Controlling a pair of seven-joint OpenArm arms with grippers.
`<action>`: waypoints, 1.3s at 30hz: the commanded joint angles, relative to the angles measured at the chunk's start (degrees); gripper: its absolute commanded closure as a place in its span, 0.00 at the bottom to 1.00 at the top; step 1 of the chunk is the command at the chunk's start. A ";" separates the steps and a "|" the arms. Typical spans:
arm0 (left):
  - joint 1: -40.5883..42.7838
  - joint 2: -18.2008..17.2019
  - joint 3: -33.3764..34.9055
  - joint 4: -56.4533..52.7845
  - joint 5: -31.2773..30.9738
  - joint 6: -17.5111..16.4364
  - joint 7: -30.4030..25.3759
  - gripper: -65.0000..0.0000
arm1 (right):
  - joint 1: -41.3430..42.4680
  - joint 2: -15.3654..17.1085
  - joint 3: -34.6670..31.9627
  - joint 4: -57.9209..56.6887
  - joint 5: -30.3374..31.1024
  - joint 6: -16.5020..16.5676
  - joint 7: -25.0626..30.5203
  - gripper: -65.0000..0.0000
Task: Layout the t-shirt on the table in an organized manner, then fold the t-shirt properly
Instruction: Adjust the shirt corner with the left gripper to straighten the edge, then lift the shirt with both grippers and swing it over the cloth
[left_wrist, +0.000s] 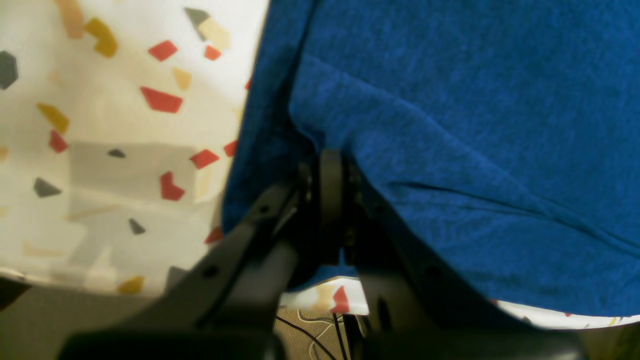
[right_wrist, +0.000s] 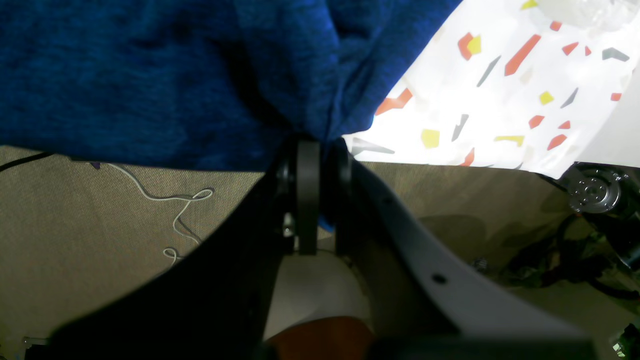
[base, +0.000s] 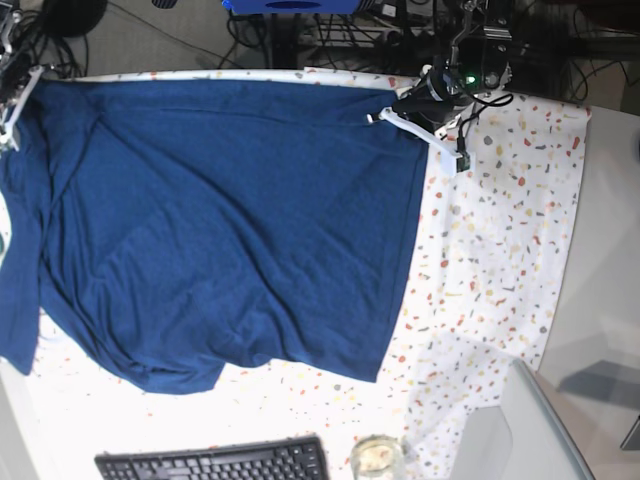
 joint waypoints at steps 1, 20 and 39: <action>-0.18 -0.19 -0.20 2.55 -0.31 -0.20 -0.90 1.00 | 0.52 0.89 0.73 1.00 -0.26 -0.16 0.21 1.00; -37.72 0.52 0.59 -0.35 -0.31 -0.20 6.84 1.00 | 38.24 10.64 -5.25 -1.28 -0.44 -0.16 -11.48 1.00; -66.82 6.76 -4.94 -3.17 -0.48 -0.20 2.53 1.00 | 67.34 22.69 -18.61 -7.09 -0.35 -0.16 -9.90 1.00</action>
